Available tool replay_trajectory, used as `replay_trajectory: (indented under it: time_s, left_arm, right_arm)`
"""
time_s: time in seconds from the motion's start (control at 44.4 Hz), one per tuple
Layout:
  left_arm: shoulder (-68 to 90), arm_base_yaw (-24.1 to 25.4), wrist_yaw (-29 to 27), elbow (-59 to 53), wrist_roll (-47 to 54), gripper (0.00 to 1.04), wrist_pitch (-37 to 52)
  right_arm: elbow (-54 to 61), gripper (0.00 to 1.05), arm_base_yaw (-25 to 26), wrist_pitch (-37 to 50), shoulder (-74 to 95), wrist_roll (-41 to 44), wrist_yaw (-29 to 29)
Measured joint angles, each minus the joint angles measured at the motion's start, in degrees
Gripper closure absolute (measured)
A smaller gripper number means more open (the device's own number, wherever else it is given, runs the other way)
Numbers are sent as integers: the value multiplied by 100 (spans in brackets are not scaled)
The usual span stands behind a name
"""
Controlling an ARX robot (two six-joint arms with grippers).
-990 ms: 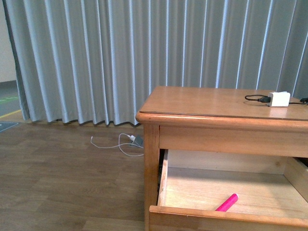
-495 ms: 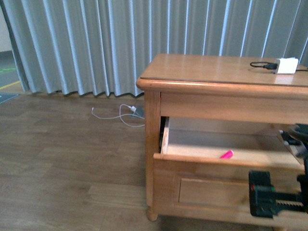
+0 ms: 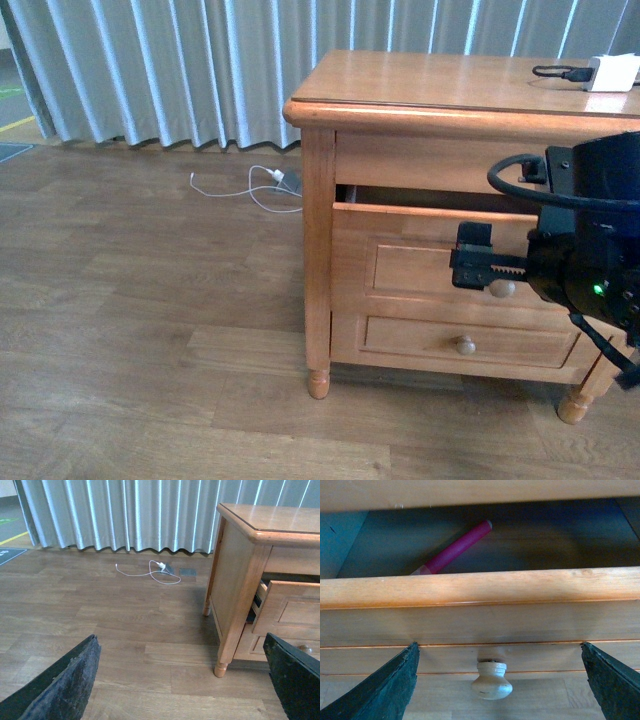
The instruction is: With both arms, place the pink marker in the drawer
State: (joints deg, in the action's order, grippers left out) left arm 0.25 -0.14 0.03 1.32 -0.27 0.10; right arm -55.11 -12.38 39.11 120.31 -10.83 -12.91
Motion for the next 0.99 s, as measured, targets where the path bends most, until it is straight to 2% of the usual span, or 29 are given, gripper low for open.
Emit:
replay_trajectory:
  time_s: [0.225, 0.562, 0.855, 0.99]
  left_arm:
    - [0, 0, 0, 0, 0, 6, 0]
    - [0, 0, 0, 0, 0, 6, 0]
    - [0, 0, 0, 0, 0, 6, 0]
    - [0, 0, 0, 0, 0, 6, 0]
  right_arm:
    - [-855, 9, 68, 293, 691, -26, -234]
    - [-1051, 9, 59, 645, 1010, -262, -505]
    - [-520, 9, 122, 798, 507, -286, -494]
    - [57, 9, 153, 446, -308, -243, -81]
